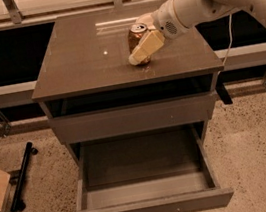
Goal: Place orange can into middle drawer
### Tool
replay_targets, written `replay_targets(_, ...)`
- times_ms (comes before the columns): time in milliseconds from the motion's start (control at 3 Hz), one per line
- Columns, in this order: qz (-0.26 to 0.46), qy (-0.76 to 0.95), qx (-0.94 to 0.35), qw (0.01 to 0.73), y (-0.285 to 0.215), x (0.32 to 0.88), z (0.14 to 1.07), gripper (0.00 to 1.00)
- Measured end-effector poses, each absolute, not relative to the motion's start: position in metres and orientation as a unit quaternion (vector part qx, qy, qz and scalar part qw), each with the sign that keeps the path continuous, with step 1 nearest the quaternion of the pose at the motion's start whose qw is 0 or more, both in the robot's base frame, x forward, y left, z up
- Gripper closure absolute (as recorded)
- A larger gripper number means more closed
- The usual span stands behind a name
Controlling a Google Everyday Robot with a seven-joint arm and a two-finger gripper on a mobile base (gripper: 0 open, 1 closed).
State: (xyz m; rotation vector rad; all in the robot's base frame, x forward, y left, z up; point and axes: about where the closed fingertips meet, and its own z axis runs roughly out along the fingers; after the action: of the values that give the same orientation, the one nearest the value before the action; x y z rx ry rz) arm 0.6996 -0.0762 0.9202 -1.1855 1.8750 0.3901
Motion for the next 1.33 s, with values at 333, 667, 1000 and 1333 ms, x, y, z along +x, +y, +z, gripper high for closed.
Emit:
replay_targets(333,0.164,0.756,-0.461,0.436,-0.072,0.719,0.914,0.0)
replay_targets(667,0.171,0.761,-0.448,0.436,-0.067,0.734,0.906,0.0)
replay_targets(1000,0.177,0.769,-0.443,0.425,-0.058,0.748,0.893,0.0)
replay_targets(1333,0.183,0.773,-0.441,0.419,-0.05,0.757,0.887,0.18)
